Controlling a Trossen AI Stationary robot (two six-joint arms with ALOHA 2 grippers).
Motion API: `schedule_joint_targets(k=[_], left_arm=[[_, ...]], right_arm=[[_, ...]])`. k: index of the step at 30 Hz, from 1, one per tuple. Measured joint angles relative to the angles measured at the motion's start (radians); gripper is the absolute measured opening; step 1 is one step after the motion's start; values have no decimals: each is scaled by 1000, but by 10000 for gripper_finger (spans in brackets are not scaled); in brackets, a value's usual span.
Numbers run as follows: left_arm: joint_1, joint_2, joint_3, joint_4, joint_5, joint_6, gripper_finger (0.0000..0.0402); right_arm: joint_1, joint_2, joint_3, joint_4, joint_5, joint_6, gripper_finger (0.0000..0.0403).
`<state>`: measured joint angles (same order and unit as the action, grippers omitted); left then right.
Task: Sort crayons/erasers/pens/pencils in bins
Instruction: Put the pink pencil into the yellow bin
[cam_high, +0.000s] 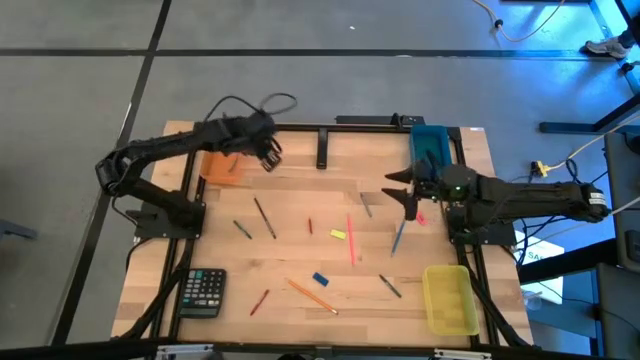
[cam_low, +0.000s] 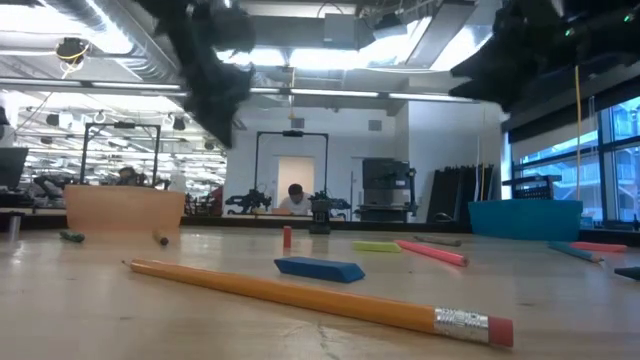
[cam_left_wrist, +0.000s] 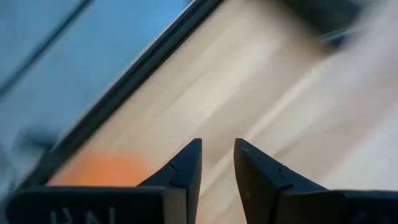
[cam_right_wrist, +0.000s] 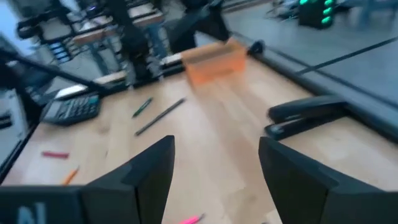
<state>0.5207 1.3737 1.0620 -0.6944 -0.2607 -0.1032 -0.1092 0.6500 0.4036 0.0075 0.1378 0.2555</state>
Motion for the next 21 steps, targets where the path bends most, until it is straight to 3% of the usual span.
schedule_joint_targets(k=[5, 11, 16, 21], left_arm=[[-201, 59, 21, 251, 110, 84, 85], [-367, 224, 57, 428, 197, 84, 87], [-480, 404, 160, 441, 229, 291, 88], [-547, 568, 379, 335, 245, 429, 88]], right_arm=[[38, -82, 36, -96, 132, 7, 236], [82, -96, 36, -101, 169, 43, 236], [103, -92, 37, -98, 184, 53, 236], [132, -91, 37, -95, 184, 72, 236]])
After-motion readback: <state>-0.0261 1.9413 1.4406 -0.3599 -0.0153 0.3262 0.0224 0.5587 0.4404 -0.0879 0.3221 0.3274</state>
